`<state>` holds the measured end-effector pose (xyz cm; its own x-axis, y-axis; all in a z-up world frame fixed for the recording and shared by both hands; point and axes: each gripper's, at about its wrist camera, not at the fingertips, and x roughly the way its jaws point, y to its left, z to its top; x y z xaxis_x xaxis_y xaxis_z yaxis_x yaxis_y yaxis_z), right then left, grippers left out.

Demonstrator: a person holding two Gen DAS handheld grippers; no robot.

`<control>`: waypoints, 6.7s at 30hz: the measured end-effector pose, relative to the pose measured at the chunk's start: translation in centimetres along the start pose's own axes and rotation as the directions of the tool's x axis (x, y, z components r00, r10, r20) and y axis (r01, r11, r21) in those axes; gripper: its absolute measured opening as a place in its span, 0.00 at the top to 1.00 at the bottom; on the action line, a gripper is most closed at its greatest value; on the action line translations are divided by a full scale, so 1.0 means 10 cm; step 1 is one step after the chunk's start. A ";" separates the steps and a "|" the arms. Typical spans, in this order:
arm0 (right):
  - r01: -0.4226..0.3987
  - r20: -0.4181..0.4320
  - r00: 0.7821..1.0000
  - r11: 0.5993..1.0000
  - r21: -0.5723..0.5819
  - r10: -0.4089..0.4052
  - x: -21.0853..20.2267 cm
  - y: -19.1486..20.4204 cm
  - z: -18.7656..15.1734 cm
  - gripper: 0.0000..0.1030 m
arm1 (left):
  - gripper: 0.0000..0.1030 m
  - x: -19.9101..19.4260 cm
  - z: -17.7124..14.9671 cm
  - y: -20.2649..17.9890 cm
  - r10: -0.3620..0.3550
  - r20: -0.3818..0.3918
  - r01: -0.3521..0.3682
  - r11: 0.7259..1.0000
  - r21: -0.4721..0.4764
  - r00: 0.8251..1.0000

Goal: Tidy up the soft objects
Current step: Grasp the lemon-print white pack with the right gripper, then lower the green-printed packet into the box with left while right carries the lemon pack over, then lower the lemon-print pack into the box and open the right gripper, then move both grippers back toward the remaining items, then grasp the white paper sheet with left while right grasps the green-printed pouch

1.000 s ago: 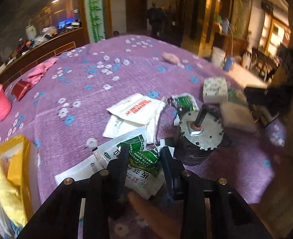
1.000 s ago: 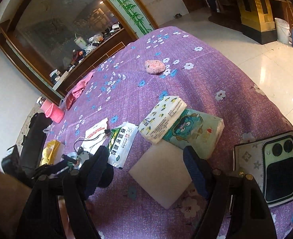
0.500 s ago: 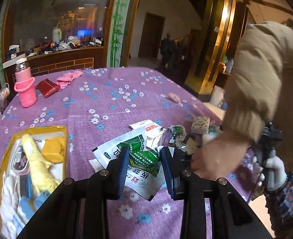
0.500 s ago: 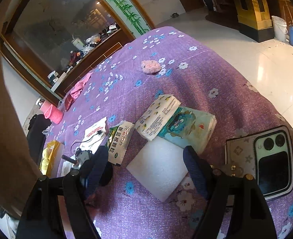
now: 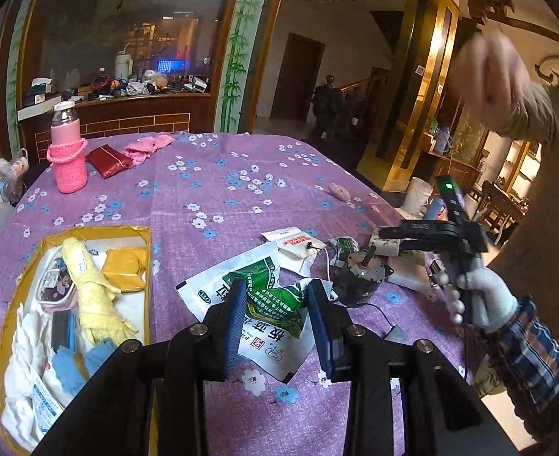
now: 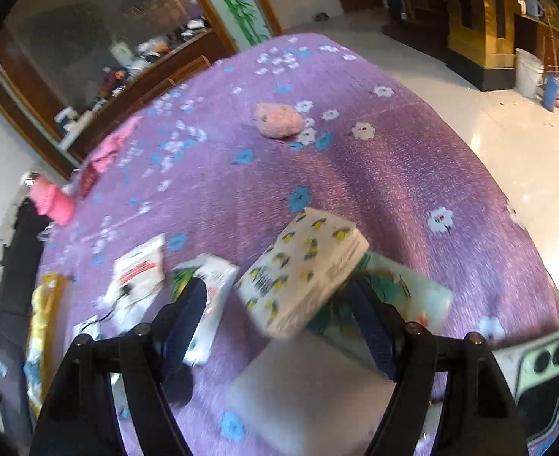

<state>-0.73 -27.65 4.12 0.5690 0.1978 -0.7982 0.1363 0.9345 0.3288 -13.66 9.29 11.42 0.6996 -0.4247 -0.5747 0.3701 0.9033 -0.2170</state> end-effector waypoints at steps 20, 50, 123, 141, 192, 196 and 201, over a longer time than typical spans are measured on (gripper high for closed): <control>-0.116 0.172 0.976 0.989 -0.092 0.131 -0.81 0.17 -0.39 0.79 | 0.67 0.00 -0.15 -0.29 -0.023 -0.022 0.024 0.998 0.058 0.999; -0.516 -0.146 0.852 0.760 -0.395 0.503 -0.83 2.70 -1.21 0.79 | 0.67 -0.80 -0.74 1.24 0.273 -0.014 -0.268 0.930 -0.254 0.962; -0.388 -0.031 0.904 0.791 -0.473 0.426 -0.57 2.89 -1.21 0.31 | 0.06 -0.81 -0.56 0.80 0.280 0.046 -0.270 0.951 -0.153 0.959; -0.193 0.212 0.955 0.977 -0.087 0.208 -1.06 0.11 -0.79 0.26 | 0.06 0.63 -0.21 0.05 0.140 -0.219 -0.145 0.989 -0.010 0.966; 0.036 -0.316 0.939 0.953 -0.301 -0.135 0.64 0.97 0.05 0.33 | 0.06 1.69 -0.14 0.07 0.348 -0.279 -0.316 0.936 0.154 0.895; -0.008 -0.289 0.953 0.942 -0.336 -0.095 0.53 1.04 0.05 0.70 | 0.50 1.61 -0.15 0.09 0.232 -0.289 -0.206 0.971 0.119 0.929; -0.084 -0.223 0.974 0.964 -0.252 0.026 0.24 0.82 0.07 0.71 | 0.83 1.40 -0.14 0.04 0.164 -0.246 -0.143 0.984 0.101 0.955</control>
<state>2.33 -19.72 5.30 0.3771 0.2835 -0.8817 -0.1205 0.9589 0.2568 -4.60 3.82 2.16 0.5790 -0.2422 -0.7785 0.3259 0.9440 -0.0513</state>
